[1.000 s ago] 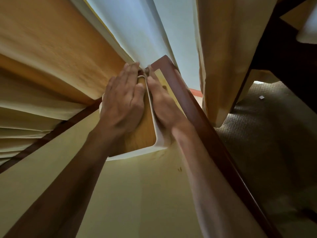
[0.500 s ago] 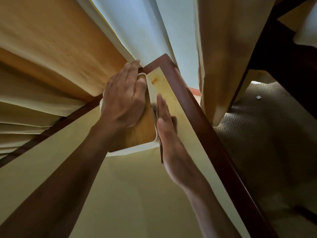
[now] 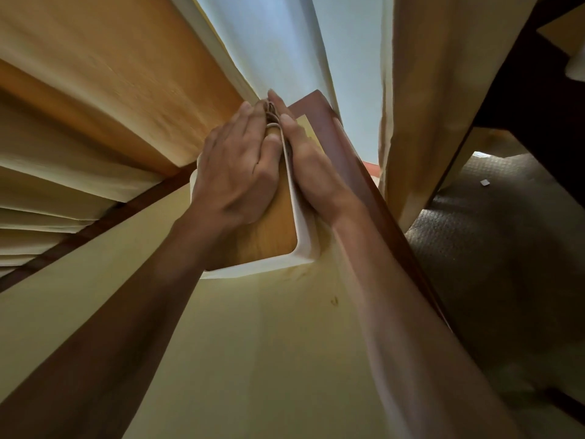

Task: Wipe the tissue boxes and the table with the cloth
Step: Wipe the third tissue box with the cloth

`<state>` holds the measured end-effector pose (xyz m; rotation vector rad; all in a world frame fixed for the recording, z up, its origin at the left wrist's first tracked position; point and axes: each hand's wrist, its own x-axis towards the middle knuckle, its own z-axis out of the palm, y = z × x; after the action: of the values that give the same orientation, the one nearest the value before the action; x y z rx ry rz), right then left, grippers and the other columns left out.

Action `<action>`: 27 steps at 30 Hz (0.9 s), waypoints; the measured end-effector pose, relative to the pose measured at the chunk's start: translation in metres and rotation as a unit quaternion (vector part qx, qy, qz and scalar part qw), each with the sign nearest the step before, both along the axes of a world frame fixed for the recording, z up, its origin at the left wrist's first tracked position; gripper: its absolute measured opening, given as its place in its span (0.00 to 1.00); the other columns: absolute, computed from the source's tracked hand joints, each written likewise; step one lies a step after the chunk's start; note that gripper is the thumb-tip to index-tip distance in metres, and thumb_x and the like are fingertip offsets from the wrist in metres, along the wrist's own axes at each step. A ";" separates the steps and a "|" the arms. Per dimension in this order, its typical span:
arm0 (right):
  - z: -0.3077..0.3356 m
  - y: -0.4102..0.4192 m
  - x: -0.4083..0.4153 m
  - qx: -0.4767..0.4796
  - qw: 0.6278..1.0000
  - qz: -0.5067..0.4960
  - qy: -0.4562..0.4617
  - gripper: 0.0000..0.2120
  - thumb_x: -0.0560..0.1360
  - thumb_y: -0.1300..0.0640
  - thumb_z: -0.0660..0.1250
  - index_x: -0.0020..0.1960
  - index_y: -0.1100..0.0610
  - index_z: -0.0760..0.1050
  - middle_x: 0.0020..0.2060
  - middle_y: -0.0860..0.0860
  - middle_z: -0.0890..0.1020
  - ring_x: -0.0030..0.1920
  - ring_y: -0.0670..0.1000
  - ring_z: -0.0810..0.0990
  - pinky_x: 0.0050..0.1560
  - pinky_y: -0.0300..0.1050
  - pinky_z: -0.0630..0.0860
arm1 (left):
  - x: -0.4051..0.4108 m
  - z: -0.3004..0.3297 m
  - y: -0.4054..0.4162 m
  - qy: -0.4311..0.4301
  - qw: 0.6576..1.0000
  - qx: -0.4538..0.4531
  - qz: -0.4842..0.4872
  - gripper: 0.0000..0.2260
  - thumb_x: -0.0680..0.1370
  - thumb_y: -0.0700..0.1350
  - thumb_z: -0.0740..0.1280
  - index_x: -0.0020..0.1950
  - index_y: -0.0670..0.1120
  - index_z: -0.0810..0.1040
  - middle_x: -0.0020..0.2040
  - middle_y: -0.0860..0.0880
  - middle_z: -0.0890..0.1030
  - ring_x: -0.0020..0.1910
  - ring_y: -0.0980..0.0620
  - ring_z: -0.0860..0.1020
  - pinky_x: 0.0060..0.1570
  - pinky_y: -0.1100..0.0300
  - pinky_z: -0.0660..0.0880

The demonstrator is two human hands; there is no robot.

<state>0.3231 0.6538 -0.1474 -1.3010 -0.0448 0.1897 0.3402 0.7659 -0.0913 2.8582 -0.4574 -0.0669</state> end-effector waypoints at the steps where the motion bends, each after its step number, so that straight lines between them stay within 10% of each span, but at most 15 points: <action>1: 0.001 -0.001 0.003 -0.003 1.000 0.009 0.003 0.27 0.84 0.40 0.47 0.82 0.43 0.57 0.81 0.42 0.60 0.81 0.42 0.54 0.82 0.56 0.46 | -0.001 -0.001 0.000 0.001 1.000 0.006 0.007 0.30 0.82 0.58 0.44 0.82 0.49 0.59 0.81 0.50 0.61 0.81 0.55 0.55 0.79 0.46 0.52; 17: 0.006 0.008 -0.126 -0.005 0.999 0.004 0.032 0.21 0.84 0.39 0.42 0.69 0.15 0.41 0.76 0.23 0.42 0.74 0.26 0.35 0.81 0.56 0.36 | -0.004 -0.001 -0.001 -0.007 1.000 0.016 0.024 0.26 0.84 0.57 0.47 0.82 0.53 0.56 0.82 0.54 0.57 0.81 0.58 0.51 0.80 0.50 0.45; 27: 0.011 -0.001 -0.036 -0.017 0.999 -0.022 0.039 0.23 0.86 0.41 0.45 0.81 0.36 0.52 0.81 0.37 0.55 0.78 0.33 0.49 0.82 0.52 0.41 | -0.006 0.004 -0.003 -0.003 1.000 0.003 0.018 0.28 0.82 0.56 0.45 0.82 0.52 0.57 0.82 0.53 0.59 0.81 0.59 0.52 0.80 0.49 0.48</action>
<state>0.2867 0.6532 -0.1360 -1.3257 0.0527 0.2039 0.3341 0.7628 -0.0869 2.8724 -0.4070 -0.0525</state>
